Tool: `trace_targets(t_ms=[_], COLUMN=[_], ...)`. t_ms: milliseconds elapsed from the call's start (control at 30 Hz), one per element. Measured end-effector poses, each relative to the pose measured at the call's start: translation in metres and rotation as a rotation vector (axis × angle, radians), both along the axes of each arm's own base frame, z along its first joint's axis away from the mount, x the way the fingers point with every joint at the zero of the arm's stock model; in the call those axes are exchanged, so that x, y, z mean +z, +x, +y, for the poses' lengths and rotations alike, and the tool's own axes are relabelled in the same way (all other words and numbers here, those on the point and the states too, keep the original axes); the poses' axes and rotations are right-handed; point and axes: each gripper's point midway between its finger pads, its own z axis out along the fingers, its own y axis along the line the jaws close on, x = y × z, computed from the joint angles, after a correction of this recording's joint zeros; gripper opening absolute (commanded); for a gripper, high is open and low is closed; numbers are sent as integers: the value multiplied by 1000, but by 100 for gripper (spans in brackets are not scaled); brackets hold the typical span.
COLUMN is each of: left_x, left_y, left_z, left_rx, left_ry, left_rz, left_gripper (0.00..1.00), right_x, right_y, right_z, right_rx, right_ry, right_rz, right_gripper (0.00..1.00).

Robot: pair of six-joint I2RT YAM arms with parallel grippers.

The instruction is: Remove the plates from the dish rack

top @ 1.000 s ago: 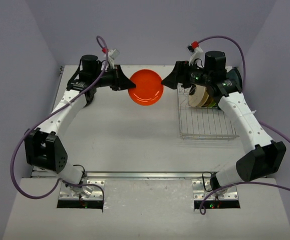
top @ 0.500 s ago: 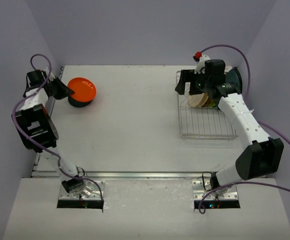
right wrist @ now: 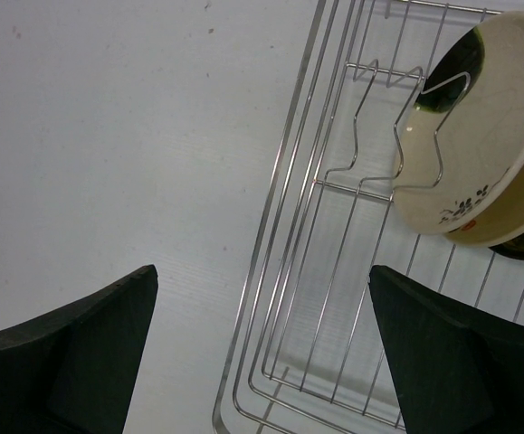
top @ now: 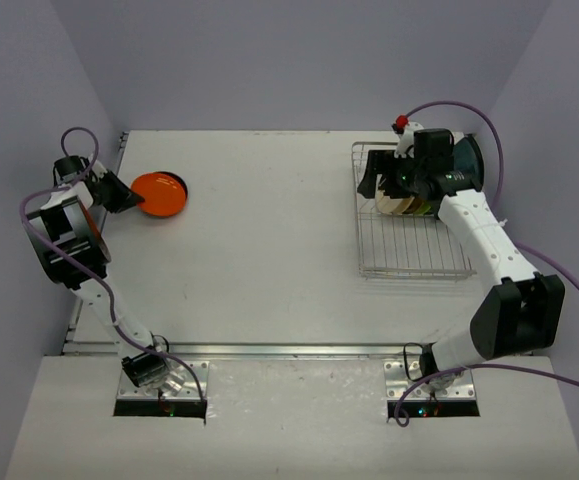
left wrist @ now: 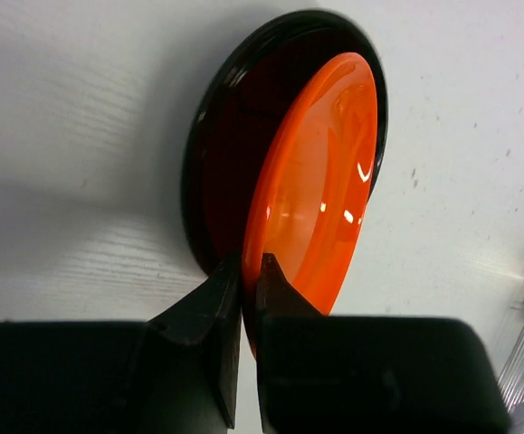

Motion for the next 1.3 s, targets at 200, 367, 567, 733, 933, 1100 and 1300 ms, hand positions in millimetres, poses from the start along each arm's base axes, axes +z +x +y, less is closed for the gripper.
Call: trace_targets(t_ms=[200, 367, 567, 733, 933, 1100, 1300], left_x=[1, -1, -7, -8, 54, 159, 241], left_y=[9, 14, 13, 8, 2, -2, -22], left_z=[9, 13, 21, 28, 21, -29, -36], left_rx=[16, 26, 21, 21, 6, -21, 91], left_ry=[-27, -28, 46, 182, 571, 839, 925], left_rz=[-33, -29, -9, 34, -29, -305, -516], left_gripper=[13, 47, 99, 100, 100, 100, 100], right_x=[0, 0, -2, -10, -23, -33, -46], right_y=[-1, -1, 2, 12, 18, 22, 36], right_z=[2, 2, -5, -21, -42, -51, -59], right_rx=[7, 7, -15, -79, -157, -192, -230], right_ry=[8, 10, -23, -104, -199, -245, -287], right_rz=[2, 2, 0, 12, 29, 46, 59], right_gripper=[99, 99, 99, 99, 91, 75, 60])
